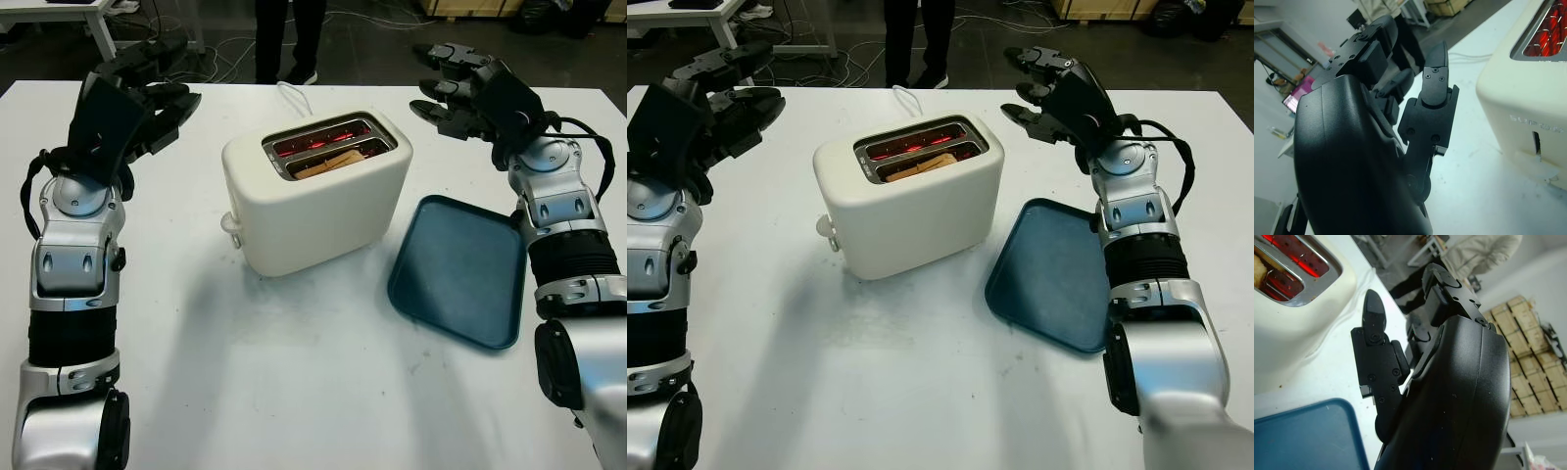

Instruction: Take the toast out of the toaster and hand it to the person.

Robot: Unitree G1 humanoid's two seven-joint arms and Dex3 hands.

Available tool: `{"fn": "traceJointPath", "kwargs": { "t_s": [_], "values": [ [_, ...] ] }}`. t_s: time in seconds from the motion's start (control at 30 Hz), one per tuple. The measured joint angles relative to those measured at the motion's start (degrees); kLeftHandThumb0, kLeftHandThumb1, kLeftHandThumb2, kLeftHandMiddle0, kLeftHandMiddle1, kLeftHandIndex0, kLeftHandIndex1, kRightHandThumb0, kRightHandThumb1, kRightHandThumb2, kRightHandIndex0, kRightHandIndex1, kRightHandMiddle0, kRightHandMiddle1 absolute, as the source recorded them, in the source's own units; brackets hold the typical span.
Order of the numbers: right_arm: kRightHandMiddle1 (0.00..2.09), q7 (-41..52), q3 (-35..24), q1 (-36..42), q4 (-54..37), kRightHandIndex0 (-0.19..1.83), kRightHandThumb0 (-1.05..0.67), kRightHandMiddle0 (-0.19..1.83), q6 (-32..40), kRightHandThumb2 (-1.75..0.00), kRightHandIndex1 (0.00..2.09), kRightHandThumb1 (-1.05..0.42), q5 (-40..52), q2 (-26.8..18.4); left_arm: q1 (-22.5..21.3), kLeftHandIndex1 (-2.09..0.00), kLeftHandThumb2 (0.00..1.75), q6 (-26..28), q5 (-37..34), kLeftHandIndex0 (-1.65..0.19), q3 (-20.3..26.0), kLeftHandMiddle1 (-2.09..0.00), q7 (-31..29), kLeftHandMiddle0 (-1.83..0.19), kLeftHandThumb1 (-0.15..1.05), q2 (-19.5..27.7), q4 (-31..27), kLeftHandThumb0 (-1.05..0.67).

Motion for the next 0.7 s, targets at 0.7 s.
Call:
{"fn": "traceJointPath", "kwargs": {
  "t_s": [0.7],
  "values": [
    [0.00,0.01,0.15,0.08,-0.45,0.42,-0.19,0.40,0.79,-0.29,0.01,-0.92,-0.12,0.00,0.00,-0.04,0.22,-0.39,-0.04,-0.59,0.00,-0.80,-0.33,-0.28,0.92,0.00,0.21,-0.26]
  ]
}}
